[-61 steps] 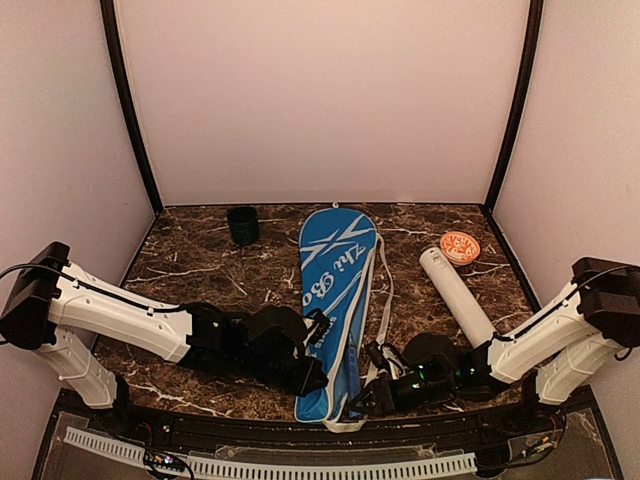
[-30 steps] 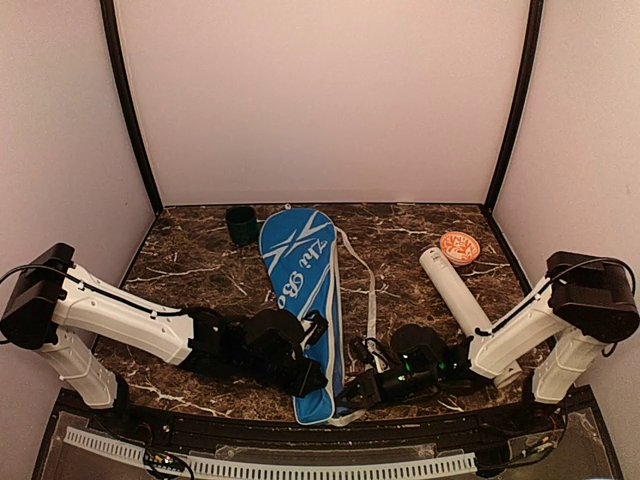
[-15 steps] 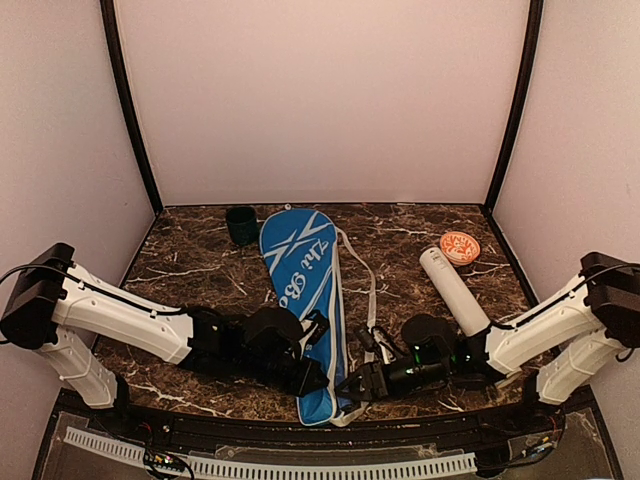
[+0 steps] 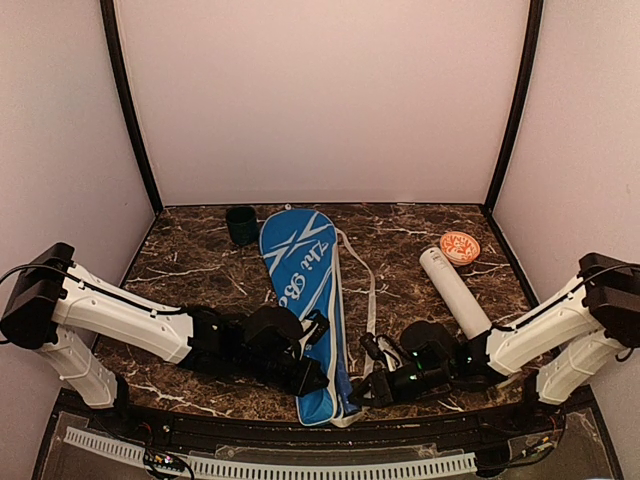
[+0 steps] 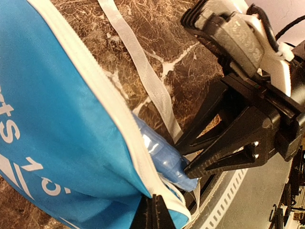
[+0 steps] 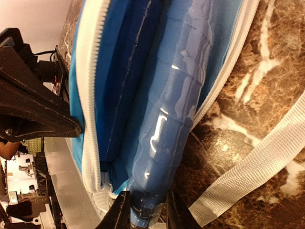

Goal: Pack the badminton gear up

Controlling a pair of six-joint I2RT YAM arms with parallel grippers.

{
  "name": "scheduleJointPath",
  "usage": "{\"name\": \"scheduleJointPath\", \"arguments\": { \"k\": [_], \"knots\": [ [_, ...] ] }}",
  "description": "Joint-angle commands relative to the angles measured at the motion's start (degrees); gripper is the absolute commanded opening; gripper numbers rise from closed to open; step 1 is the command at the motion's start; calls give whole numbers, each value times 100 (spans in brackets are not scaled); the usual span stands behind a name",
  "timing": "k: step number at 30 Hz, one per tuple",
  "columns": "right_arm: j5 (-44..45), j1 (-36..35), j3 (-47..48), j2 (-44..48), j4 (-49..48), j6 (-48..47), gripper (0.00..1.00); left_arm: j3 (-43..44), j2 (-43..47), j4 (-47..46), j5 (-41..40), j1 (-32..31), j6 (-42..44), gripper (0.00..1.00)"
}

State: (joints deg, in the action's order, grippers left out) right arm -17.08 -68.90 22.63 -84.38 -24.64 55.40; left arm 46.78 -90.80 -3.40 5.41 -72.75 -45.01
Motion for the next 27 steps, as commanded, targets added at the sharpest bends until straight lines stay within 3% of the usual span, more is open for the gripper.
{"name": "scheduleJointPath", "arguments": {
  "k": [1, 4, 13, 19, 27],
  "knots": [
    [-149, -2, 110, -237, -319, 1, 29, 7, 200, -197, 83, 24, 98, 0],
    [-61, -8, 80, -202, -204, -14, 31, -5, 180, -218, 90, 24, 101, 0],
    [-607, -8, 89, -412, -1165, 253, 16, 16, 82, -319, 162, 24, 133, 0],
    [-497, -2, 320, 37, -874, 59, 15, -45, 130, -340, 178, 24, 116, 0],
    [-543, -7, 497, -623, -1040, -60, 14, -1, 136, -451, 291, 29, 158, 0]
  ]
}}
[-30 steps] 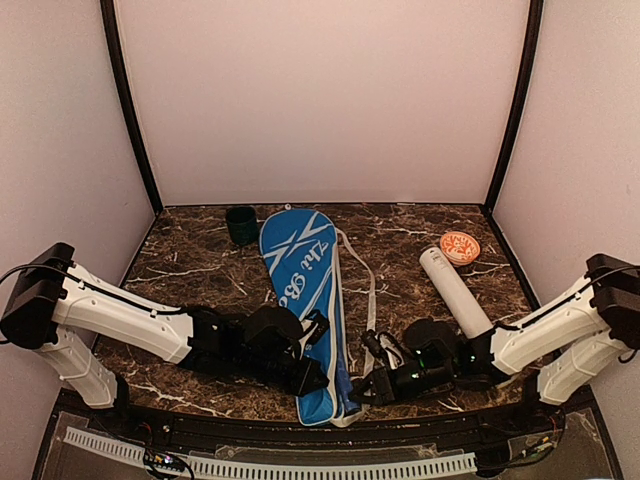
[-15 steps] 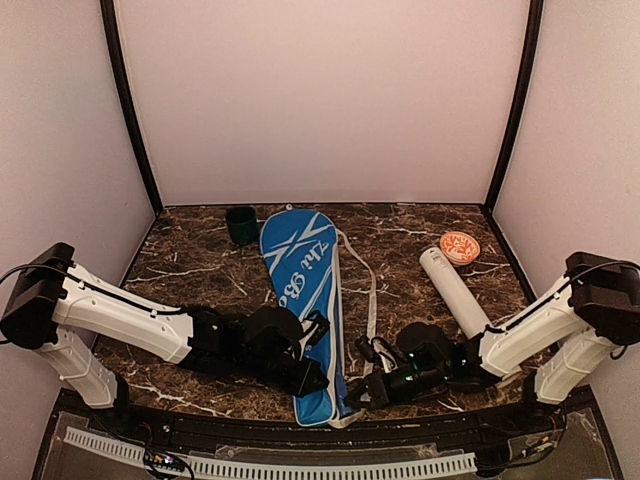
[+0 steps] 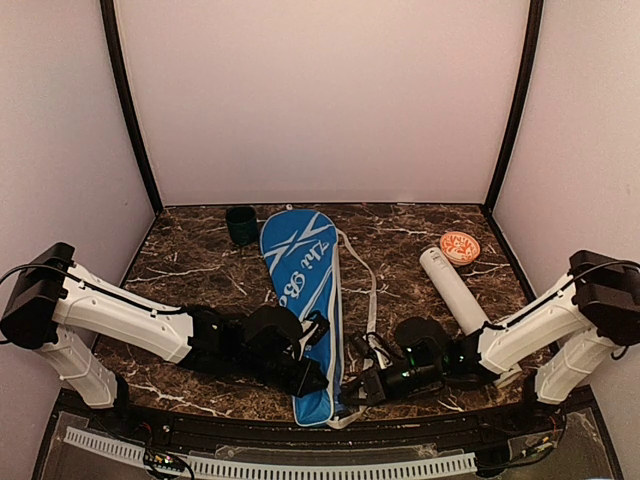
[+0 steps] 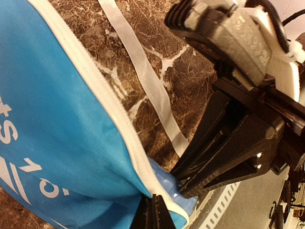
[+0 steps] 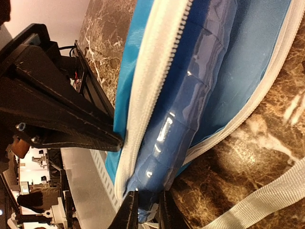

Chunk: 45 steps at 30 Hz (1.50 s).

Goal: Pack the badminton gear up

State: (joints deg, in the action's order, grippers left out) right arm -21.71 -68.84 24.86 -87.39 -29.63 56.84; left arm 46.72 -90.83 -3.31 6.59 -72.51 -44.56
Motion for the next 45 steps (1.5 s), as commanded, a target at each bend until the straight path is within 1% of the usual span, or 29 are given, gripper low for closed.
{"name": "scheduleJointPath", "arguments": {
  "k": [1, 8, 11, 13, 15, 17, 19, 21, 22, 27, 30, 32, 34, 37, 40, 42, 45],
  "knots": [
    [-64, -9, 285, -481, -576, -220, 13, 0, 161, -499, 202, 1, 121, 0],
    [-134, -7, 523, -1118, -968, -299, 7, -88, 145, -918, 596, 4, 149, 0],
    [-234, -15, 486, -1038, -1289, -225, 4, -119, 106, -1016, 710, 3, 115, 0],
    [-252, -28, 436, -845, -1361, -229, 4, -155, 115, -1033, 679, 7, 106, 0],
    [-206, -40, 426, -733, -1204, -316, 7, -188, 97, -1043, 704, 26, 96, 0],
    [-119, -33, 435, -674, -948, -434, 17, -162, 51, -919, 784, 79, 120, 0],
    [35, -32, 410, -571, -608, -507, 22, -125, 24, -691, 850, 126, 191, 0],
    [226, -12, 348, -441, -206, -578, 24, -100, 104, -351, 716, 145, 342, 4],
    [323, -3, 318, -192, 108, -641, 26, -81, 166, -165, 637, 142, 429, 7],
    [797, 186, 164, 740, 1165, -1036, 40, 73, 492, 706, 221, 197, 942, 29],
    [855, 540, 222, 1172, 1662, -1337, 42, 122, 739, 996, 111, 446, 1172, 42],
    [854, 842, 335, 1258, 1802, -1517, 42, 100, 908, 986, 52, 655, 1288, 48],
    [793, 1106, 543, 1121, 1849, -1684, 39, 168, 929, 942, 28, 907, 1356, 47],
    [622, 1405, 872, 752, 1749, -1722, 34, 509, 615, 1019, -86, 1259, 1363, 36],
    [447, 1581, 1090, 338, 1592, -1674, 30, 985, 166, 1086, -261, 1476, 1458, 26],
    [323, 1642, 1158, 138, 1471, -1640, 29, 1271, -218, 1131, -301, 1564, 1518, 22],
    [206, 1688, 1206, -78, 1370, -1597, 29, 1708, -802, 1245, -245, 1582, 1662, 20]
  ]
}}
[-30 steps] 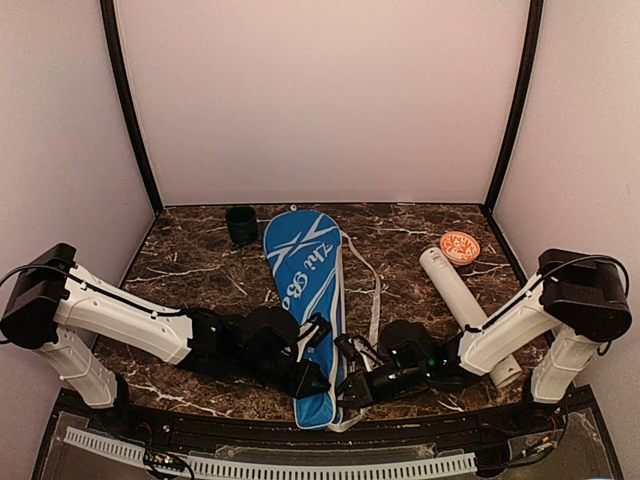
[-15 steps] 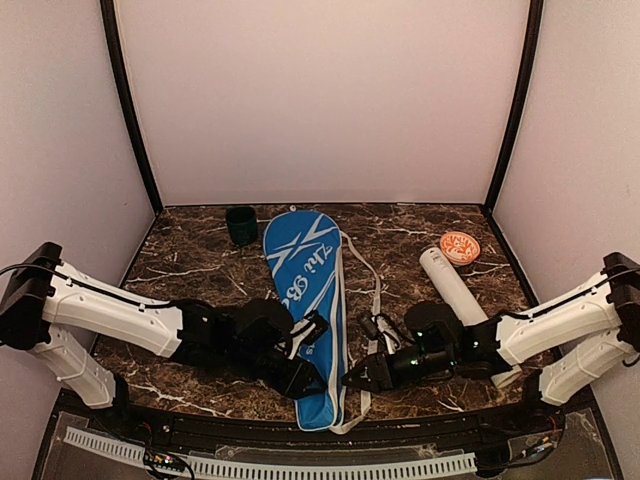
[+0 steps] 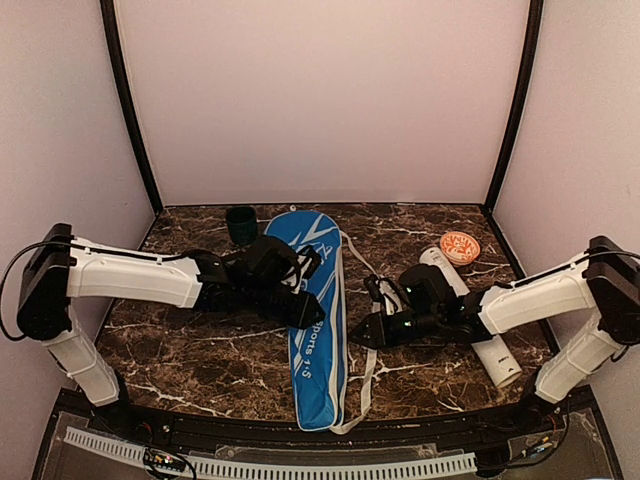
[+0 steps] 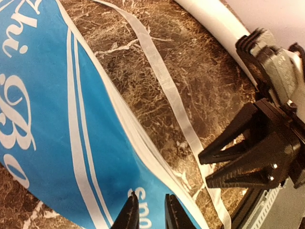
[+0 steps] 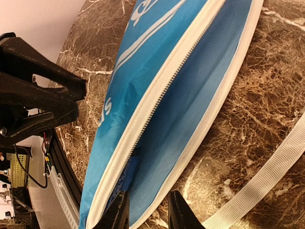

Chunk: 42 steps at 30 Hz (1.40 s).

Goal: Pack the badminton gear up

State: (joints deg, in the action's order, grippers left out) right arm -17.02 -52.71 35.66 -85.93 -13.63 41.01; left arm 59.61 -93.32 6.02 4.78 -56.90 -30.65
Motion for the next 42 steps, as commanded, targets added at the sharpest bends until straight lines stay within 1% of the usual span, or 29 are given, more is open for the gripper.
{"name": "scheduleJointPath", "arguments": {
  "k": [1, 4, 6, 10, 14, 19, 22, 24, 27, 29, 31, 33, 36, 39, 42],
  "knots": [
    [-276, 84, 132, -283, -250, -10, 28, 523, -720, 328, 5, 21, 311, 20],
    [-410, 94, 95, -489, -449, 39, 26, 774, -1156, 451, 111, 22, 388, 19],
    [-537, 94, 27, -803, -712, 137, 24, 917, -1393, 657, 68, 17, 433, 19],
    [-701, -16, -33, -1278, -1278, 351, 19, 1029, -1617, 1051, -55, 19, 534, 18],
    [-701, -300, 211, -1758, -1499, 425, 16, 923, -1533, 1380, -348, 22, 734, 17],
    [-780, -678, 444, -2226, -2105, 795, 15, 382, -989, 1496, -536, 236, 916, 18],
    [-830, -962, 752, -2521, -2492, 1019, 16, 37, -466, 1202, -479, 436, 1089, 22],
    [-871, -1118, 879, -2616, -2721, 1094, 16, -35, -149, 957, -317, 577, 1168, 28],
    [-676, -1051, 584, -2307, -3053, 1134, 17, 36, 119, 563, 75, 859, 1189, 39],
    [-461, -840, 233, -1881, -3062, 1040, 18, 212, 84, 390, 170, 1029, 1259, 48],
    [-253, -573, -88, -1427, -2931, 901, 19, 707, -241, 551, -71, 1073, 1404, 52],
    [-98, -305, -233, -1017, -2566, 645, 20, 1237, -644, 778, -327, 1076, 1509, 53],
    [174, 45, -153, -605, -1686, 193, 21, 1900, -1216, 935, -560, 1076, 1566, 54],
    [429, 341, 26, -382, -1141, -145, 21, 2599, -1852, 1270, -830, 1076, 1569, 54],
    [684, 517, 256, -411, -779, -360, 22, 3001, -2324, 1437, -1085, 1076, 1579, 54]
  ]
}}
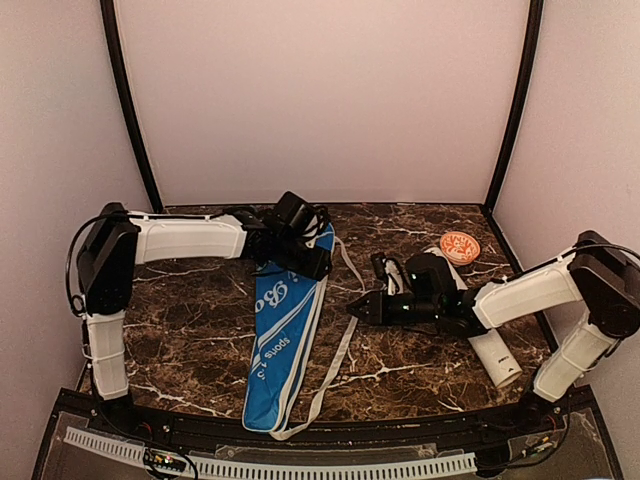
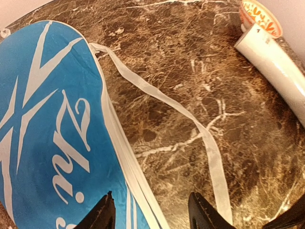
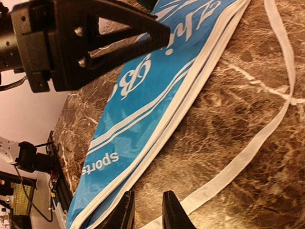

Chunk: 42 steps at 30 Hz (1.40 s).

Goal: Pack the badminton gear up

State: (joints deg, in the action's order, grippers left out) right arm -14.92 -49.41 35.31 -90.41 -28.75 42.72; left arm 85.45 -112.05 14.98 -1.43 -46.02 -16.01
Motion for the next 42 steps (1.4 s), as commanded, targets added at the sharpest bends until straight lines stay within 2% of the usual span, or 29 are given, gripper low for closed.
{"name": "scheduleJointPath", "arguments": {
  "k": [1, 11, 18, 21, 26, 29, 33, 38, 42],
  "knots": [
    [514, 251, 359, -4, 788, -583, 22, 495, -558, 557, -531, -12, 120, 55],
    [546, 436, 877, -565, 971, -682, 22, 1232, -1510, 906, -853, -12, 170, 55],
    [529, 543, 1026, -757, 1067, -774, 24, 1097, -1645, 827, -367, -30, 133, 53],
    [547, 570, 1204, -951, 1100, -837, 24, 976, -1677, 850, -379, -30, 129, 43],
    [483, 573, 1585, -1340, 1084, -864, 25, 796, -1732, 972, -331, -100, 133, 40],
    [485, 573, 1697, -1489, 1057, -838, 25, 641, -1733, 1093, -417, -171, 84, 28],
    [603, 582, 1802, -1645, 1122, -857, 25, 495, -1733, 1087, -393, -258, 83, 24],
    [729, 598, 2000, -1864, 1198, -929, 26, 237, -1500, 964, -329, -259, 13, 1],
    [774, 632, 2237, -2111, 1235, -970, 27, -141, -934, 788, -136, -258, -24, 0]
  ]
}}
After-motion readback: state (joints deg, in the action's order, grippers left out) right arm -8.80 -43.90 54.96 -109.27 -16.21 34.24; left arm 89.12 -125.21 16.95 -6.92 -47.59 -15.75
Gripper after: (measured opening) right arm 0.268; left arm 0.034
